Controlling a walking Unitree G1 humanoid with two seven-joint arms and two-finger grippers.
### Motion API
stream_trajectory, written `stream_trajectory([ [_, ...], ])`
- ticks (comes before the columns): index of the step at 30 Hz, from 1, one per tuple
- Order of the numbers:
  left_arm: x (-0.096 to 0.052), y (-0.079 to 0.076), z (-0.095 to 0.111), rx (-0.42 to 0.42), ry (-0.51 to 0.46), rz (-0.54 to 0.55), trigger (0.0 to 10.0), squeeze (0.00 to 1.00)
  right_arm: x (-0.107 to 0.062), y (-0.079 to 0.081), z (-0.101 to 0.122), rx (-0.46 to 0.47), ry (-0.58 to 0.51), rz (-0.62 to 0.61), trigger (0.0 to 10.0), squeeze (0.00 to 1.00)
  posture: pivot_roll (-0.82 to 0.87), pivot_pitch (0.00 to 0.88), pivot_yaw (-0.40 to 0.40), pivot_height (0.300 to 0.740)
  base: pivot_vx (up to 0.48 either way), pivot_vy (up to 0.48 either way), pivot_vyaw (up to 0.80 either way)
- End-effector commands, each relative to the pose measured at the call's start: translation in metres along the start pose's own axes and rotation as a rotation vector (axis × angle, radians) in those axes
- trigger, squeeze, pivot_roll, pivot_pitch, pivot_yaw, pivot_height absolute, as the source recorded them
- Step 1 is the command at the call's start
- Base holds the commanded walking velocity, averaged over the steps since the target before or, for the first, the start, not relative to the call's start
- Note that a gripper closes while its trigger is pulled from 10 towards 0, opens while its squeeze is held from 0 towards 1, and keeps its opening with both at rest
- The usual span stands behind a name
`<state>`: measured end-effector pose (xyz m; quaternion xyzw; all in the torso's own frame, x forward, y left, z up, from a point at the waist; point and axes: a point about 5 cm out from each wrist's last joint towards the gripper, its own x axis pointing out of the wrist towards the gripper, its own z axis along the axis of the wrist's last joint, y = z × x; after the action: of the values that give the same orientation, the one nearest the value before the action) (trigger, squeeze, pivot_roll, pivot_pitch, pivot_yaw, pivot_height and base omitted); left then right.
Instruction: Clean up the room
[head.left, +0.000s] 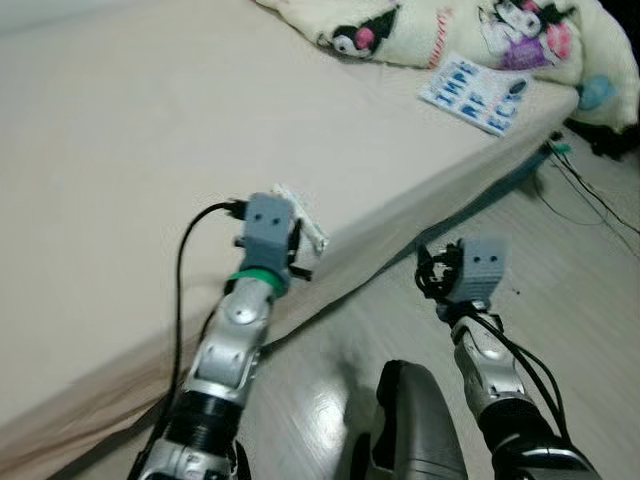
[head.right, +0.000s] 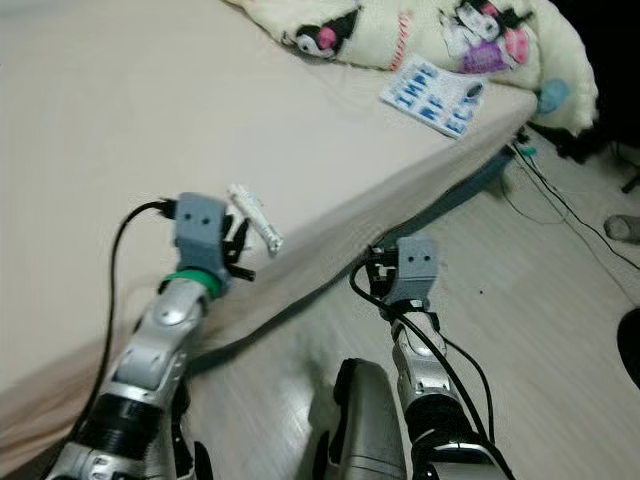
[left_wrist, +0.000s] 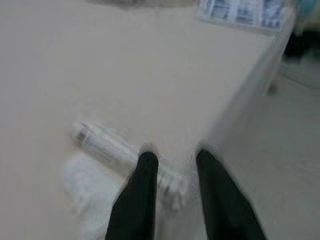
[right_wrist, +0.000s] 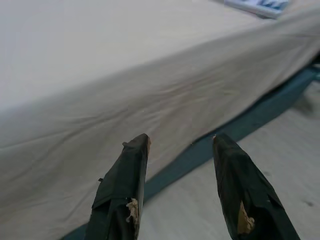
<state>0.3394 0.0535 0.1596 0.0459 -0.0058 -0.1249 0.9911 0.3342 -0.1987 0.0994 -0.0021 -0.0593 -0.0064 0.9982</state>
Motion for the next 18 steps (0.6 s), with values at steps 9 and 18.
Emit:
stream_trajectory([
  [9, 0.025, -0.010, -0.013, 0.074, 0.122, 0.048, 10.0, 1.00, -0.005, 0.001, -0.001, 0.002, -0.013, -0.017, 10.0, 0.00, -0.03, 0.250, 0.049, 0.531, 0.000, 0.000, 0.00],
  [18, 0.037, 0.009, -0.021, 0.049, 0.228, 0.207, 10.0, 1.00, -0.007, 0.020, -0.002, 0.014, -0.015, 0.025, 10.0, 0.00, -0.03, 0.257, 0.051, 0.531, 0.000, 0.000, 0.00],
])
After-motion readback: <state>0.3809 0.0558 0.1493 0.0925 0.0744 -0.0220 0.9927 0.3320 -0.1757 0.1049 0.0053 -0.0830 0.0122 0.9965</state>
